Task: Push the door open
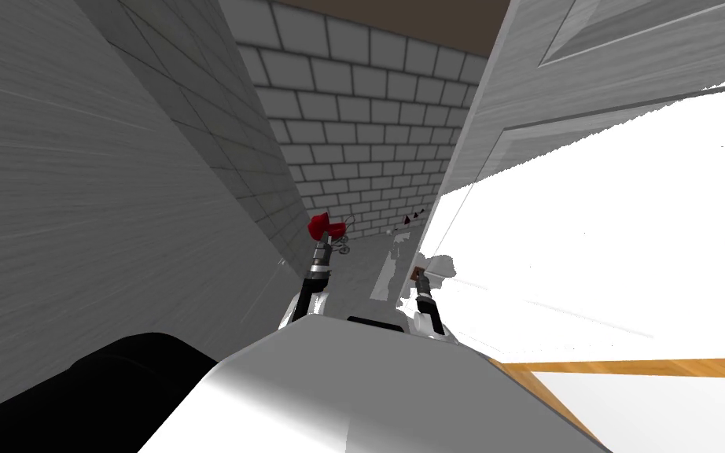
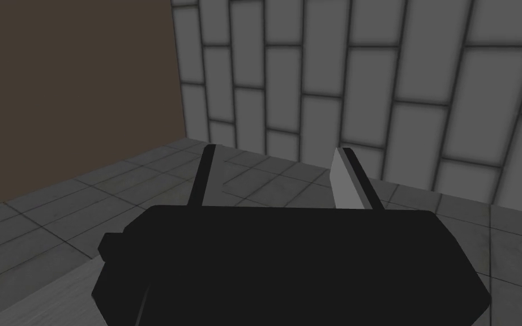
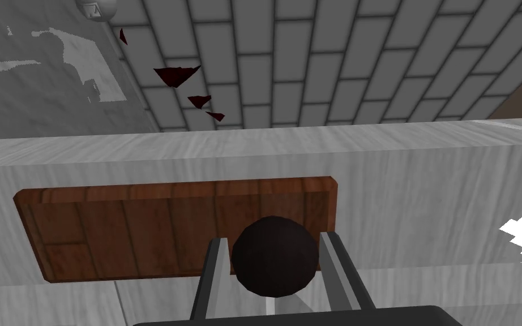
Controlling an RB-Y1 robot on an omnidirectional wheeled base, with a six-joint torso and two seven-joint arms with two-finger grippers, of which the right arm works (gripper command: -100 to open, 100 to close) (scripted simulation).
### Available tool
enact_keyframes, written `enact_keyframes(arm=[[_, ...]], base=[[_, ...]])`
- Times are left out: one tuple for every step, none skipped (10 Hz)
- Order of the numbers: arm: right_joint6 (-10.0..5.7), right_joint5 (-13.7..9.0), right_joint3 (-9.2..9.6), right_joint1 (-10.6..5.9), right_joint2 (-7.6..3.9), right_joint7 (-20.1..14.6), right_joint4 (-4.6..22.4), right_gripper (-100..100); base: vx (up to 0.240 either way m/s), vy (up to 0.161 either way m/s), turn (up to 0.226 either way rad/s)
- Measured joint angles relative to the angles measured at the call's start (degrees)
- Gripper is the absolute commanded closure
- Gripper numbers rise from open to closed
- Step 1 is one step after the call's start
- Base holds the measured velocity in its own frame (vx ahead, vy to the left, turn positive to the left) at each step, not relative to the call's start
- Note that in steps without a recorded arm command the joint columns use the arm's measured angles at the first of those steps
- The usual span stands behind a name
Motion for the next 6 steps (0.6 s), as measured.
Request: enact_keyframes(arm=[[-0.44, -0.4, -0.6, -0.83, -0.42, -0.1, 1.7, 100], [-0.64, -0.9, -1.28, -1.16, -0.75, -0.2, 2.3, 100], [-0.51, -1.3, -1.95, -1.21, -0.84, -0.1, 2.3, 100], [0.2, -1.7, -2.63, -0.82, -0.81, 0.3, 1.1, 100], [0.52, -2.1, -3.27, -0.76, -0.83, 0.7, 0.7, 100], [0.6, -2.5, -3.81, -0.63, -0.8, 0.9, 0.6, 100]], base=[[0.193, 0.069, -0.067], [0.205, 0.048, -0.065], [0.191, 0.065, -0.072], [0.167, 0.072, -0.069], [0.178, 0.046, -0.059], [0.083, 0.013, -0.023]])
